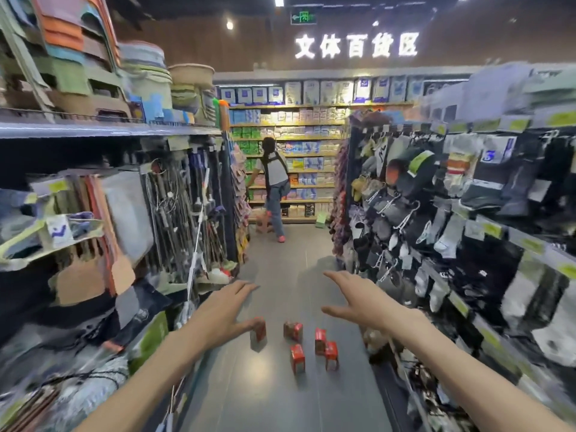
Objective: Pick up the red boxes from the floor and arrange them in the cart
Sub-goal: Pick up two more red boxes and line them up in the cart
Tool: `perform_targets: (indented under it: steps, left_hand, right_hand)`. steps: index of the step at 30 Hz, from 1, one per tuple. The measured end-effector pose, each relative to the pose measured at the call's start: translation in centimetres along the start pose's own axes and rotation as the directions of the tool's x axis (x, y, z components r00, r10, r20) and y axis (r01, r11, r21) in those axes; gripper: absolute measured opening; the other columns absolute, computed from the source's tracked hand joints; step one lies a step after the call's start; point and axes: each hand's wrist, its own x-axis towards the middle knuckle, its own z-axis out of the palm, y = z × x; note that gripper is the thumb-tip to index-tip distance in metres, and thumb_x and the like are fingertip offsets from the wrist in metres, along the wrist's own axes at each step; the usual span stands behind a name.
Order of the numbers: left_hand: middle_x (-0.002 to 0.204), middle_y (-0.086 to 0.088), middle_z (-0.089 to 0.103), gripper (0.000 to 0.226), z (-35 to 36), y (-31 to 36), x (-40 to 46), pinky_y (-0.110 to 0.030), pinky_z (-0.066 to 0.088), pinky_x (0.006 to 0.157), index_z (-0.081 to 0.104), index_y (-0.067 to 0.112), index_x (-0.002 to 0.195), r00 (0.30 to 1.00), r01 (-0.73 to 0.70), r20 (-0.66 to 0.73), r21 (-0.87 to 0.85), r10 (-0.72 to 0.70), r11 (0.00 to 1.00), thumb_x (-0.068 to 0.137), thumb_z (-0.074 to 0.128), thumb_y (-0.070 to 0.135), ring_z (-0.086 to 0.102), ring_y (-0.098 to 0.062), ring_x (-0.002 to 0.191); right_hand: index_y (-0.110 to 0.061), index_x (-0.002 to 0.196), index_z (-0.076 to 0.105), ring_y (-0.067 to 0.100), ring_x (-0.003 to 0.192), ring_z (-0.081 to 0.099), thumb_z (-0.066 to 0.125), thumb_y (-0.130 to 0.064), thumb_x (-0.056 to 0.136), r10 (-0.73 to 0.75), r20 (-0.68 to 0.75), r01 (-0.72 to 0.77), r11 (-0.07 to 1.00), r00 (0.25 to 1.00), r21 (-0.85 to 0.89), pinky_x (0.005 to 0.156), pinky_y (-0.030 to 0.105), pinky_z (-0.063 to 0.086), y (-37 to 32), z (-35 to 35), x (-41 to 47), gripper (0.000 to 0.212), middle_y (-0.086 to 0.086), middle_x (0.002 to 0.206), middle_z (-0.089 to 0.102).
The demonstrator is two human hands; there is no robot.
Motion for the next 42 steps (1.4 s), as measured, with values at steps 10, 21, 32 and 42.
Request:
perform_targets:
  steps: [10,21,32,42]
  left_hand:
    - [0.153,0.005,0.038,0.083,10.0,-10.2,18.5,-0.038,0.036,0.113,0.031,0.027,0.153,0.997,-0.039,0.069,-0.095,0.046,0.995,0.087,0.055,0.072,0.040,-0.015,0.137]
    - [0.154,0.003,0.039,0.080,20.4,-21.9,41.3,-0.040,0.038,0.111,0.031,0.025,0.153,0.990,-0.013,0.139,-0.079,0.024,0.997,0.089,0.057,0.066,0.042,-0.019,0.136]
    - [0.149,0.001,0.044,0.076,32.4,-34.2,57.6,-0.041,0.043,0.106,0.035,0.023,0.150,0.981,0.009,0.192,-0.138,0.018,0.990,0.090,0.055,0.066,0.048,-0.022,0.131]
    - [0.150,-0.001,0.043,0.069,50.6,-42.2,66.9,-0.039,0.040,0.101,0.038,0.023,0.149,0.956,0.020,0.291,-0.170,0.031,0.985,0.093,0.056,0.059,0.045,-0.023,0.133]
  right_hand:
    - [-0.025,0.159,0.022,0.024,0.133,0.049,0.063,-0.061,0.090,0.114,0.030,-0.115,0.993,0.993,0.031,0.106,0.039,0.043,10.6,7.0,17.4,0.088,0.005,0.150,0.047]
    - [-0.022,0.158,0.024,0.024,0.134,0.048,0.061,-0.060,0.092,0.138,0.089,-0.142,0.989,0.986,0.045,0.106,0.040,0.043,24.3,13.7,40.5,0.085,0.006,0.151,0.046]
    - [-0.021,0.156,0.028,0.027,0.130,0.052,0.062,-0.062,0.089,0.204,0.120,-0.209,0.978,0.972,0.024,0.102,0.044,0.047,33.4,21.9,59.3,0.085,0.006,0.146,0.051]
    - [-0.021,0.155,0.031,0.028,0.132,0.050,0.060,-0.066,0.088,0.322,0.226,-0.331,0.944,0.919,0.003,0.106,0.047,0.044,42.5,39.0,69.0,0.085,0.006,0.148,0.050]
